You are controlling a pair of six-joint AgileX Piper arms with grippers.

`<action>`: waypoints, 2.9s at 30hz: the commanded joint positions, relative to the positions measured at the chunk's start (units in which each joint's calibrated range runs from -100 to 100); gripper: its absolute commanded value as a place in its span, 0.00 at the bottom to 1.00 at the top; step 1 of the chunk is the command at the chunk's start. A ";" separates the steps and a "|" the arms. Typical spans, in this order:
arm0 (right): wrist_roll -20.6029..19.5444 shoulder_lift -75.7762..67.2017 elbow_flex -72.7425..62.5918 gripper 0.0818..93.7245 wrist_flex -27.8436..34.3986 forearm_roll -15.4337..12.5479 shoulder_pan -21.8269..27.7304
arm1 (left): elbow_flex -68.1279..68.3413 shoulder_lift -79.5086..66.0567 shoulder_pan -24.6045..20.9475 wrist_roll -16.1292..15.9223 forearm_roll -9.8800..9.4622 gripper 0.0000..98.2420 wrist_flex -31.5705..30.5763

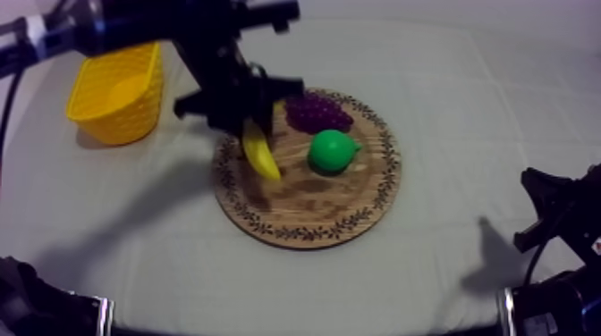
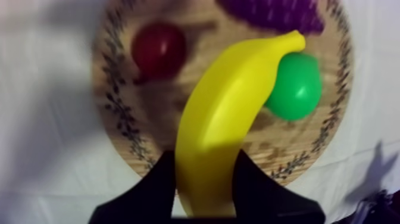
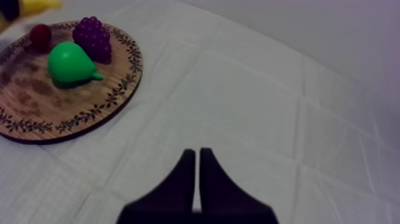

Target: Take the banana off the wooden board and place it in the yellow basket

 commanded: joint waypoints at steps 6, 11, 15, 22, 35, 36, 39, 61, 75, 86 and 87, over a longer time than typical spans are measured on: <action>0.02 -0.04 -0.03 0.00 -0.02 -0.02 0.01 | -15.44 -6.11 -8.05 -1.33 -4.60 0.36 12.09; 0.02 -0.04 -0.03 0.00 -0.02 -0.02 0.01 | -20.51 -7.45 -14.59 -3.09 -6.65 0.36 16.07; 0.02 -0.04 -0.03 0.00 -0.02 -0.02 0.01 | -21.65 -6.12 -19.84 -5.14 -7.72 0.36 16.68; 0.02 -0.04 -0.03 0.00 -0.02 -0.02 0.01 | -18.64 -2.30 -25.50 -6.67 -9.34 0.36 15.18; 0.02 -0.04 -0.03 0.00 -0.02 -0.02 0.01 | -16.07 6.95 -29.25 -7.93 -9.36 0.36 8.39; 0.02 -0.04 -0.03 0.00 -0.02 -0.02 0.01 | -16.06 7.77 -29.37 -7.97 -9.31 0.36 7.88; 0.02 -0.04 -0.03 0.00 -0.02 -0.02 0.01 | -16.07 9.83 -29.65 -7.97 -9.14 0.36 6.47; 0.02 -0.04 -0.03 0.00 -0.02 -0.02 0.01 | -15.70 18.86 -30.31 -8.92 -7.12 0.41 -1.47; 0.02 -0.04 -0.03 0.00 -0.02 -0.02 0.01 | -12.08 14.62 -29.39 -9.83 -6.52 0.23 -7.14; 0.02 -0.04 -0.03 0.00 -0.02 -0.02 0.01 | 6.77 -14.48 -24.57 -15.26 -5.08 0.02 -26.38; 0.02 -0.04 -0.03 0.00 -0.02 -0.02 0.01 | 9.74 -17.91 -24.22 -15.62 -5.09 0.02 -29.45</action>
